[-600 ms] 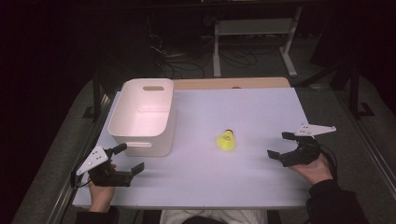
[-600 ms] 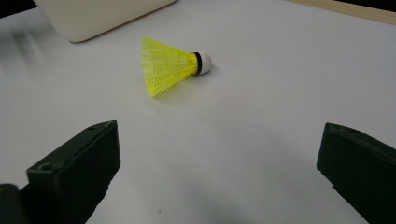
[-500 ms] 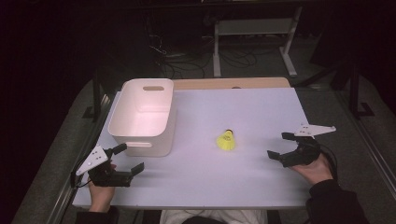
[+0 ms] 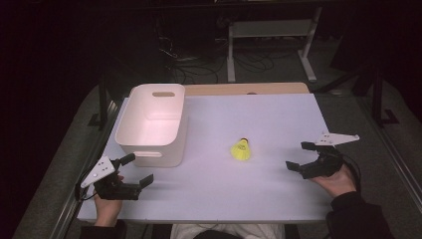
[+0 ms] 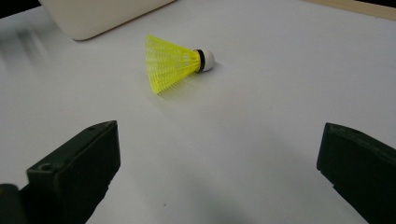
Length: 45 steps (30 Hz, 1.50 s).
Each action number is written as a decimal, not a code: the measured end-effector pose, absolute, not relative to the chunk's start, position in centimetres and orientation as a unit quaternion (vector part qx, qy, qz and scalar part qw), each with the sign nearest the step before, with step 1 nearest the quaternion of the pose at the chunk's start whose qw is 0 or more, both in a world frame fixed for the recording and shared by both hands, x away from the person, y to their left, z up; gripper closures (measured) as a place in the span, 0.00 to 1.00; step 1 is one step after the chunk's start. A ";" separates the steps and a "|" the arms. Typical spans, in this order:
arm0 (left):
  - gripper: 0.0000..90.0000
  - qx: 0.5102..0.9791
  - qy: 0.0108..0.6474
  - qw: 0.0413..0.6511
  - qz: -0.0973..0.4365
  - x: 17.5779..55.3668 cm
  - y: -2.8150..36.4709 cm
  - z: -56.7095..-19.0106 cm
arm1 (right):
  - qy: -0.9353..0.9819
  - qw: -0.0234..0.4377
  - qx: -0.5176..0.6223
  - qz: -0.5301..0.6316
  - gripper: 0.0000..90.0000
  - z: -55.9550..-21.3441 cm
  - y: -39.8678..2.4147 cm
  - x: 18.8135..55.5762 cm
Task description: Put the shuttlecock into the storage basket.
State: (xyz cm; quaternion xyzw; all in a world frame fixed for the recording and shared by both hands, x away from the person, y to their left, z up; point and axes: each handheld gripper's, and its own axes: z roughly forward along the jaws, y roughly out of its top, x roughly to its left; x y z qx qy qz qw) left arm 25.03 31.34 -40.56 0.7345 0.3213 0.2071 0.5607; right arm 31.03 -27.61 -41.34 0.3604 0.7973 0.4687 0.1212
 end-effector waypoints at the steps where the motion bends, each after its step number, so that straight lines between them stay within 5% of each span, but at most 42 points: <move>1: 0.00 0.735 0.321 0.561 0.207 25.0 31.3 -40.6 | 0.797 0.121 0.360 0.469 0.00 -41.3 -27.6 31.0; 45: 0.00 0.731 0.323 0.566 0.202 25.0 31.3 -40.6 | 0.832 0.109 0.328 0.433 0.00 -38.1 -24.9 32.4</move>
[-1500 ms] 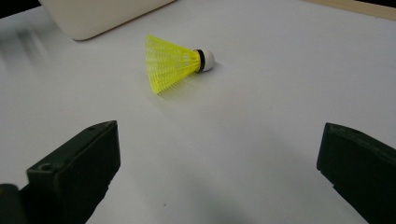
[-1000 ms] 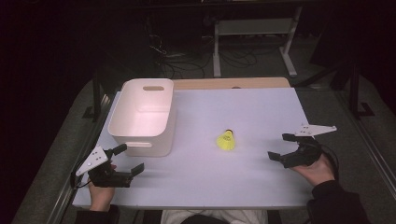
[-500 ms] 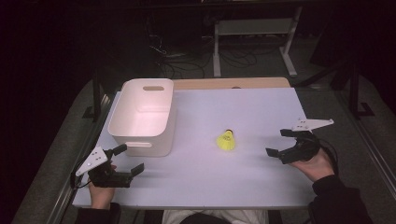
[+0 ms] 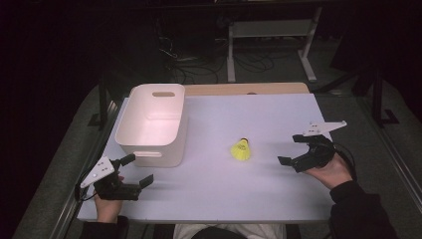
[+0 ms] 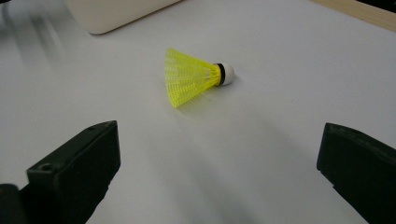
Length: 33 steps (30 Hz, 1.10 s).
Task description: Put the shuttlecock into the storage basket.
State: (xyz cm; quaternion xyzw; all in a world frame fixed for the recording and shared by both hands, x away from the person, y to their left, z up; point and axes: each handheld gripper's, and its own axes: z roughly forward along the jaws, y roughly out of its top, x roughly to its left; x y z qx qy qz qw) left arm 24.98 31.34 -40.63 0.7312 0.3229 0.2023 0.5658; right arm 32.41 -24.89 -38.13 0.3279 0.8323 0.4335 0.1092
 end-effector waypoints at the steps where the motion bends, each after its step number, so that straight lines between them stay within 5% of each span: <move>1: 0.00 0.732 0.322 0.565 0.202 25.0 31.3 -40.6 | 0.833 0.108 0.328 0.433 0.00 -38.1 -24.8 32.5; 33: 0.00 0.732 0.321 0.567 0.199 25.0 31.2 -40.7 | 0.858 0.090 0.306 0.401 0.00 -37.6 -22.5 34.9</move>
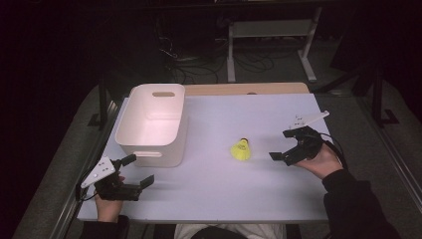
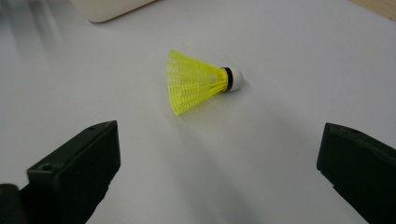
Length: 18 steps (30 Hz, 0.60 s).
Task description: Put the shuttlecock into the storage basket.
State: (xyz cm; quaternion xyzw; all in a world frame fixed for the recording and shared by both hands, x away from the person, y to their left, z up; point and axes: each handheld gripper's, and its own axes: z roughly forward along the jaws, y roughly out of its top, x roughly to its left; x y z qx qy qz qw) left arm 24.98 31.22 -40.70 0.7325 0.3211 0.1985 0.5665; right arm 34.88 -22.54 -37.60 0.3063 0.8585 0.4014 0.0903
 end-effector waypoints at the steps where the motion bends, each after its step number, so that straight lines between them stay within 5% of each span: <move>1: 0.00 0.733 0.321 0.566 0.199 25.0 31.2 -40.7 | 0.860 0.090 0.305 0.399 0.00 -37.6 -22.5 35.0; 18: 0.00 0.734 0.320 0.566 0.197 25.0 31.2 -40.7 | 0.873 0.076 0.293 0.382 0.00 -37.5 -21.1 37.5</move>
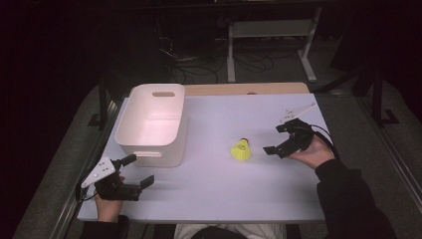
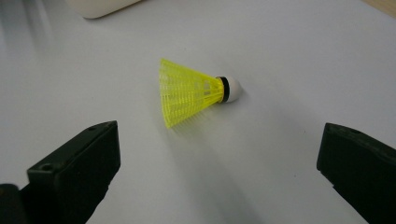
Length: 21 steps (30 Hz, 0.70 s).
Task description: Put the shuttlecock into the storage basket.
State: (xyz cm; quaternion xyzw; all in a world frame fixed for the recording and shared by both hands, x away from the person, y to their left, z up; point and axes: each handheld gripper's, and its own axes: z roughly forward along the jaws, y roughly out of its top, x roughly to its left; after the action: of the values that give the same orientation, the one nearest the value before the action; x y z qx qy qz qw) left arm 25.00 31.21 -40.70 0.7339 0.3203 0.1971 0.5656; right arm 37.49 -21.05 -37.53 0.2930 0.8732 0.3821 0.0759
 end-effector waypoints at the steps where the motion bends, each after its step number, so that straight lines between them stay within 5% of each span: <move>1: 0.00 0.734 0.320 0.566 0.197 25.0 31.2 -40.7 | 0.873 0.074 0.291 0.384 0.00 -37.5 -21.0 37.7; 9: 0.00 0.734 0.320 0.566 0.197 25.0 31.2 -40.7 | 0.879 0.071 0.281 0.379 0.00 -37.8 -20.1 38.3; 21: 0.00 0.732 0.322 0.565 0.202 25.0 31.3 -40.7 | 0.888 0.054 0.262 0.375 0.15 -38.9 -19.3 39.0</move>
State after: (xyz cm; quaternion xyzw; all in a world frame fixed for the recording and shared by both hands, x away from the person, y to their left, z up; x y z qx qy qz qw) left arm 25.00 31.28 -40.67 0.7319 0.3222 0.2018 0.5655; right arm 38.98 -19.26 -38.89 0.2624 0.8875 0.3749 0.0536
